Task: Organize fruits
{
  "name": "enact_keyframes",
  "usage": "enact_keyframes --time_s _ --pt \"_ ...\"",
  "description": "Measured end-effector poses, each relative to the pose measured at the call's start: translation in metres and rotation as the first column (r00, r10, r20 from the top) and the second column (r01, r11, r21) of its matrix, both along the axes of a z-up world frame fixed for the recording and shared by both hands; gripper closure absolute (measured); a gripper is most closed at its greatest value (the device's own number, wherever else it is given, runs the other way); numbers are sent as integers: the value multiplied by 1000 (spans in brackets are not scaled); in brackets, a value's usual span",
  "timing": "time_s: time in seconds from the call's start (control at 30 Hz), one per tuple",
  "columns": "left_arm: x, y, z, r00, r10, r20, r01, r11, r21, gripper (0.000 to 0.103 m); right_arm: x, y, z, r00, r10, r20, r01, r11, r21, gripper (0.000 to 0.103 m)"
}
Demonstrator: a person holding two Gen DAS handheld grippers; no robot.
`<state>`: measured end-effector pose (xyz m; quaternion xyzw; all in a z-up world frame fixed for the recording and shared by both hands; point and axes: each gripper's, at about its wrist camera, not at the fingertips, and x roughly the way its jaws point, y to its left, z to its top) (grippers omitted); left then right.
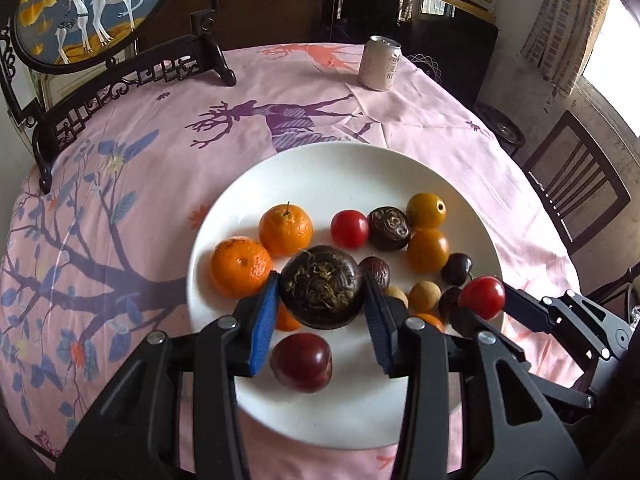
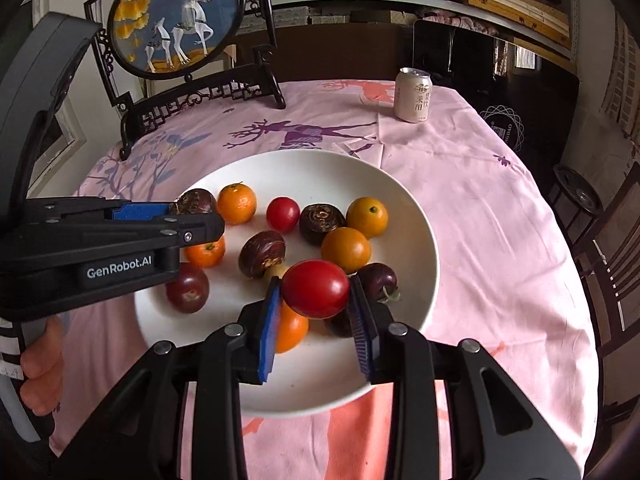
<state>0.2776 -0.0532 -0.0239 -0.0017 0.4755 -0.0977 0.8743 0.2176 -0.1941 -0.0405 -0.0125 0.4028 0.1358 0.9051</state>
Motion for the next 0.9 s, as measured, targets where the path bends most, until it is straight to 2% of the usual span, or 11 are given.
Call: enact_keyframes --time_s 0.17,0.2,0.23,0.33,0.4,0.43,0.47,0.6,0.67,0.77,0.9 --pt "14 -3 -9 1000 7 -20 -8 1000 -10 60 13 1 -9 1000 12 -18 -12 1000 1 69" --pt "15 -1 -10 1000 13 -17 -13 1000 -15 54 14 1 -10 1000 4 -19 -4 1000 -2 65" --pt "14 0 -8 1000 13 -13 -13 1000 -21 39 13 1 -10 1000 -5 -17 4 1000 -12 45" --pt "-2 7 7 999 12 50 -10 999 -32 21 0 -3 0 999 -39 38 40 999 -29 35" --pt "-23 13 18 995 16 98 -15 1000 -20 8 -15 -9 7 998 -42 44 43 999 -21 23" --pt "-37 17 24 992 24 123 -21 1000 -22 6 -26 -12 10 998 -44 47 45 999 -12 9" --pt "-53 21 28 988 29 149 -25 999 -24 6 -39 -15 12 997 -47 56 47 999 -8 2" --pt "-118 33 33 972 76 222 -85 996 28 2 -88 -18 12 992 -82 98 87 995 -49 1" --pt "-145 38 29 971 89 223 -94 996 10 2 -104 -21 8 990 -115 82 119 992 -45 1" --pt "-172 44 20 974 99 203 -98 995 -14 2 -118 -20 3 991 -126 37 128 991 -27 1" --pt "-194 51 16 971 112 211 -112 994 -8 2 -130 -18 5 989 -146 38 147 989 -30 1"
